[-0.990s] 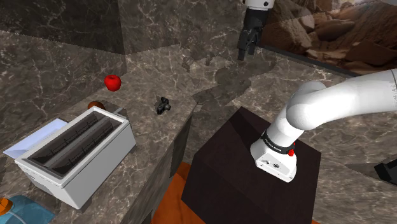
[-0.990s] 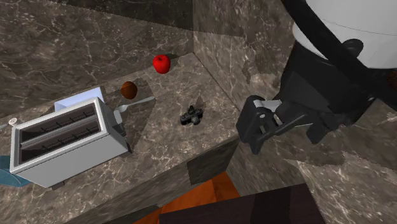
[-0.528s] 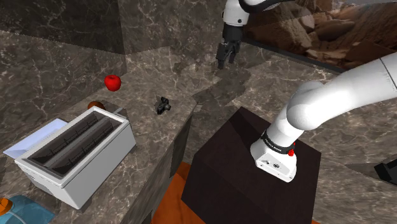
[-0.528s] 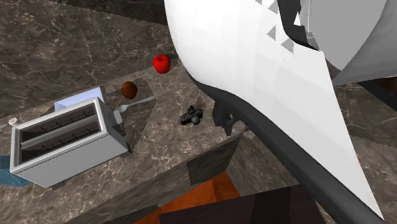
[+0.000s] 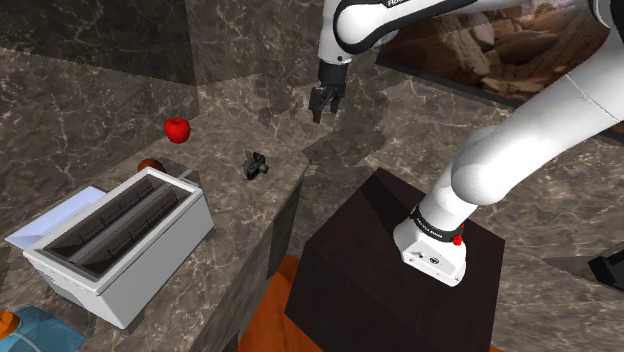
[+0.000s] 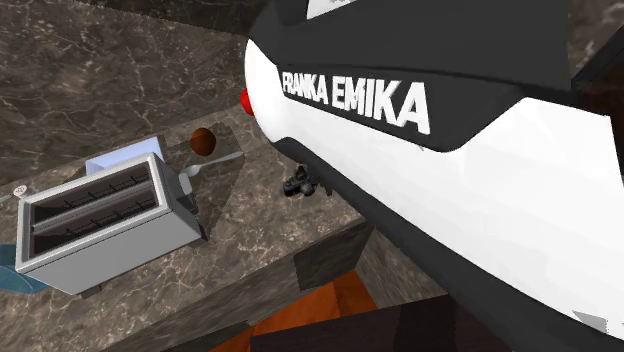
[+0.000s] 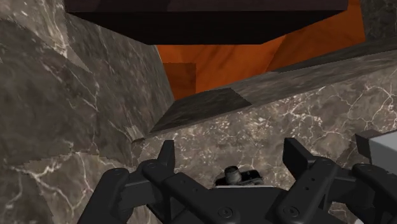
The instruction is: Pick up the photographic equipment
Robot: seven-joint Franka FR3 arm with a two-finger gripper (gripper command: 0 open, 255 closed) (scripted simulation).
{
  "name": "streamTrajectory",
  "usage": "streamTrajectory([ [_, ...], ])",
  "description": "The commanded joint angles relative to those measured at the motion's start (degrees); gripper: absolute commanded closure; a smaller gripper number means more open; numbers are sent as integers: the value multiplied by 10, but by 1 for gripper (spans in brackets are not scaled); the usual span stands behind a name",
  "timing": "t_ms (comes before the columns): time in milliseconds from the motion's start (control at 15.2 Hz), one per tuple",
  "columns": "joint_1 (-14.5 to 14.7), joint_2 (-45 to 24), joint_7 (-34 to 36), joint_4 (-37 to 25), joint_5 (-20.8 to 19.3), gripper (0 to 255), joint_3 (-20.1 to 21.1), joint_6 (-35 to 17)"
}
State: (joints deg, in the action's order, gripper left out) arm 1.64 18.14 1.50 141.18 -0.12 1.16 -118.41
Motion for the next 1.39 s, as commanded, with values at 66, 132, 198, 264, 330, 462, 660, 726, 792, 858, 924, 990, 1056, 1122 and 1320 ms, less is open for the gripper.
streamTrajectory([
  [66, 2, -68, -1, -18, 0, 0, 2, -57],
  [132, 3, -90, 0, -26, -1, 0, 3, -73],
  [198, 4, -112, 1, -35, -1, 0, 5, -88],
  [264, 5, -134, 1, -46, -1, 0, 6, -103],
  [330, 6, -157, 2, -56, -2, 0, 7, -116],
  [462, 8, -201, 4, -80, -3, 0, 9, -141],
  [660, 11, -268, 7, -122, -7, 0, 12, -173],
  [726, 12, -290, 9, -137, -8, 0, 13, -182],
  [792, 14, -312, 10, -153, -10, 0, 13, -191],
  [858, 15, -334, 11, -170, -11, 0, 14, -198],
  [924, 17, -356, 12, -187, -13, 0, 14, -205],
  [990, 18, -378, 13, -205, -14, 0, 14, -211],
  [1056, 20, -400, 14, -224, -16, 0, 15, -216],
  [1122, 22, -422, 15, -244, -17, 0, 15, -220],
  [1320, 27, -488, 17, -308, -21, 0, 15, -229],
])
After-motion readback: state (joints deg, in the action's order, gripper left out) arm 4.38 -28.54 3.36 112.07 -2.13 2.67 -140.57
